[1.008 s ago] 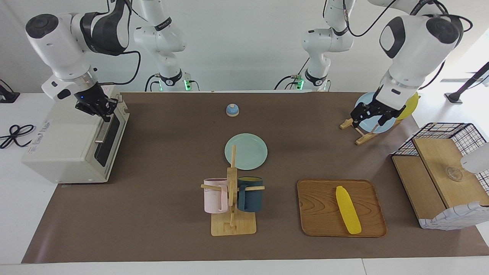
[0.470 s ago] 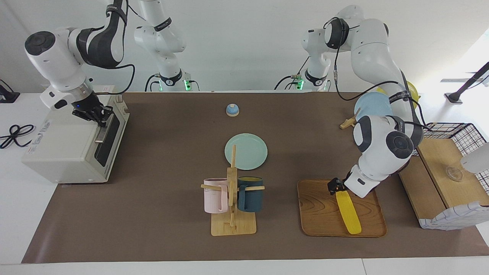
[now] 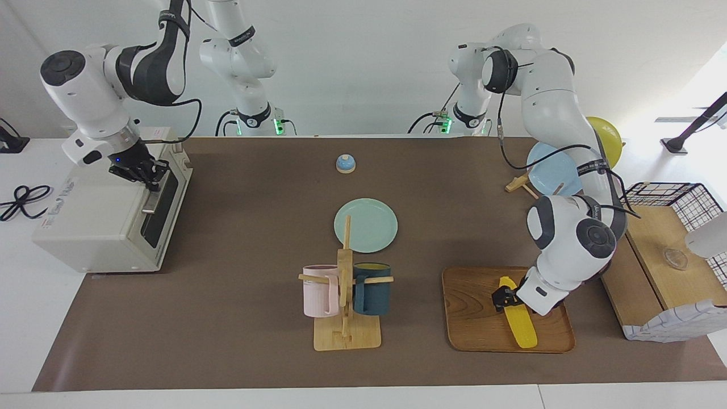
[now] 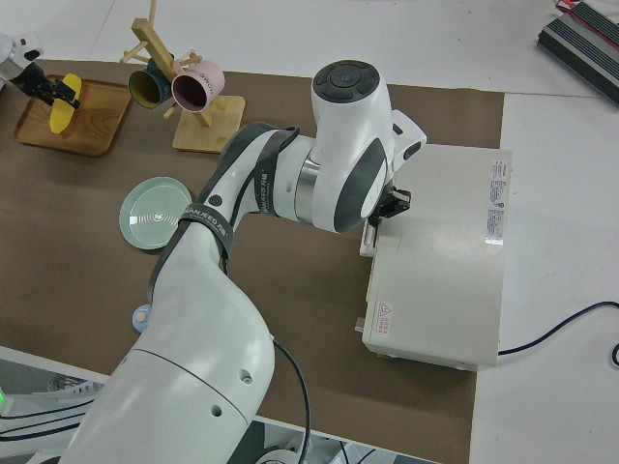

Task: Put corn in oven
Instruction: 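Reach the left gripper to the yellow corn and grasp it, then carry the corn to the green plate while the right gripper opens the oven, then release the corn with the left gripper while the right gripper reaches the plate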

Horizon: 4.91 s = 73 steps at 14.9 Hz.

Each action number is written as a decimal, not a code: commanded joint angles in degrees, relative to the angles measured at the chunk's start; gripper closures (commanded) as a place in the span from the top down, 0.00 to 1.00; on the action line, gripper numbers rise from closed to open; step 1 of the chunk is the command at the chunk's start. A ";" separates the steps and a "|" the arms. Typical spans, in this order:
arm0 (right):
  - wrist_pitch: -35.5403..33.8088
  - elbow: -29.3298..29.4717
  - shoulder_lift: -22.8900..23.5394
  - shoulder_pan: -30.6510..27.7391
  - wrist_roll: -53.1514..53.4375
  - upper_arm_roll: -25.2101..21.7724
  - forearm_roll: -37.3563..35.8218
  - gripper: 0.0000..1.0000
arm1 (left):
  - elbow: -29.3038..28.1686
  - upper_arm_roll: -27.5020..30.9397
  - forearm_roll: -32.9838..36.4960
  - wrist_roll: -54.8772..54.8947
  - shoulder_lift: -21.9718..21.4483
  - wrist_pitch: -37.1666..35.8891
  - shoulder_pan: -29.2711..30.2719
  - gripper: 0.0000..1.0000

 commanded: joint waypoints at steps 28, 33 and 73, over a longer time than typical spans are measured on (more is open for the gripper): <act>27.37 -11.24 14.00 11.19 7.62 0.79 3.40 0.00 | -44.28 0.28 -6.84 -27.19 -36.89 13.76 -27.49 0.00; 21.95 -5.28 14.61 16.73 12.01 0.79 4.02 0.02 | -44.83 0.28 -6.84 -28.32 -30.67 21.33 -32.24 0.00; 5.40 41.24 45.64 58.13 62.99 2.81 -13.73 0.88 | -31.56 1.25 1.16 -5.66 -51.13 -26.30 2.64 1.00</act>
